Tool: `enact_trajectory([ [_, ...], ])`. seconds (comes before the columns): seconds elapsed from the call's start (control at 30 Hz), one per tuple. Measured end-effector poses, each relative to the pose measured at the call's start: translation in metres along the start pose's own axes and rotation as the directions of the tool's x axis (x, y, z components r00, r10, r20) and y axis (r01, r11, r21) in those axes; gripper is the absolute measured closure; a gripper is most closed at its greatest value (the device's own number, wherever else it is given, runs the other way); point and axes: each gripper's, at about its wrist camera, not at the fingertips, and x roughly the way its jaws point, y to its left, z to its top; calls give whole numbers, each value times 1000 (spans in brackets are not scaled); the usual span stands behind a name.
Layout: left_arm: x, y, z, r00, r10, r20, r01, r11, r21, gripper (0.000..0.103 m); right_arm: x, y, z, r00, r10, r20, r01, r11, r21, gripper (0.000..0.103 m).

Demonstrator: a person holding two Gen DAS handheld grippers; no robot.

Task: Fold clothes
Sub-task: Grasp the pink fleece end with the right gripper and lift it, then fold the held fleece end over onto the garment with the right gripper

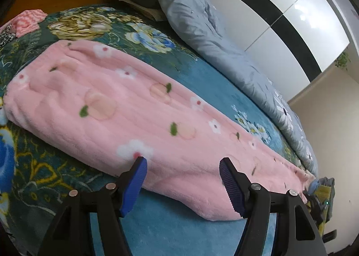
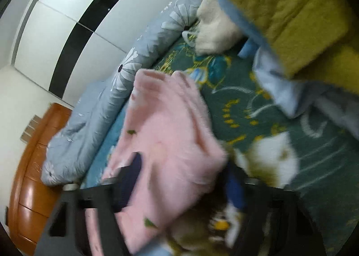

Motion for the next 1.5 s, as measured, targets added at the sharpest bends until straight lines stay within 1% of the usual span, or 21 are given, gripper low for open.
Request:
enact_trajectory([
  [0.03,-2,1,0,1000,2,1,-2,1000,0,32,0,6,2,1000,-6,1,6,1000,-8,83],
  [0.07,-4,3,1,1000,4,4,-4,1000,-3,32,0,12,4,1000,-13,1,13,1000,-16,90],
  [0.1,-6,4,1,1000,6,7,-6,1000,-7,32,-9,21,8,1000,-3,27,4,999,-49,91],
  [0.2,-13,10,3,1000,6,27,-6,1000,-14,32,-49,51,24,989,61,131,-36,982,-185,92],
  [0.3,-16,14,2,999,2,37,-1,1000,-23,32,-57,52,27,991,18,135,15,970,-244,92],
  [0.37,-15,16,1,1000,-2,30,3,1000,-29,31,-40,29,21,994,-83,71,96,975,-202,92],
  [0.4,-14,17,0,1000,-5,27,6,999,-33,31,-34,17,16,993,-104,49,111,979,-168,92],
  [0.5,-13,19,-3,1000,-6,18,7,999,-36,31,-27,-9,4,995,-96,24,98,992,-83,92],
  [0.6,-16,19,-3,999,-1,33,2,999,-39,31,-29,-5,2,994,-111,25,113,990,-88,92],
  [0.7,-16,16,-3,998,-22,56,26,997,-67,31,-41,19,9,991,-124,47,129,982,-139,92],
  [0.83,-10,3,-6,995,-58,80,63,996,-62,30,-52,77,15,981,-169,92,190,933,-305,92],
  [0.93,-4,-4,-13,995,-66,74,68,997,-28,30,-60,124,12,973,-187,133,227,875,-428,92],
  [1.03,-3,-2,-17,994,-77,83,79,997,-24,30,-62,164,1,969,-186,161,243,820,-518,92],
  [1.1,-6,7,-18,993,-83,90,86,995,-40,30,-62,202,-18,967,-179,180,251,765,-593,92],
  [1.13,-8,12,-19,992,-85,94,90,995,-49,30,-60,221,-31,969,-166,184,246,728,-640,92],
  [1.2,-12,22,-20,991,-89,101,96,993,-69,30,-52,262,-62,975,-130,182,223,634,-740,92],
  [1.27,-16,33,-20,990,-93,108,103,991,-89,30,-42,302,-101,984,-90,153,177,535,-826,92],
  [1.33,-19,43,-21,989,-97,115,109,988,-109,30,-27,338,-147,993,-55,101,115,426,-897,92],
  [1.4,-23,54,-22,987,-100,122,116,985,-128,30,-5,367,-207,998,-51,21,35,281,-959,92],
  [1.47,-27,64,-23,986,-104,130,123,981,-147,29,21,381,-270,994,-90,-60,-47,134,-990,92],
  [1.5,-29,69,-23,985,-106,133,126,979,-157,29,34,383,-302,989,-121,-81,-73,68,-995,92],
])
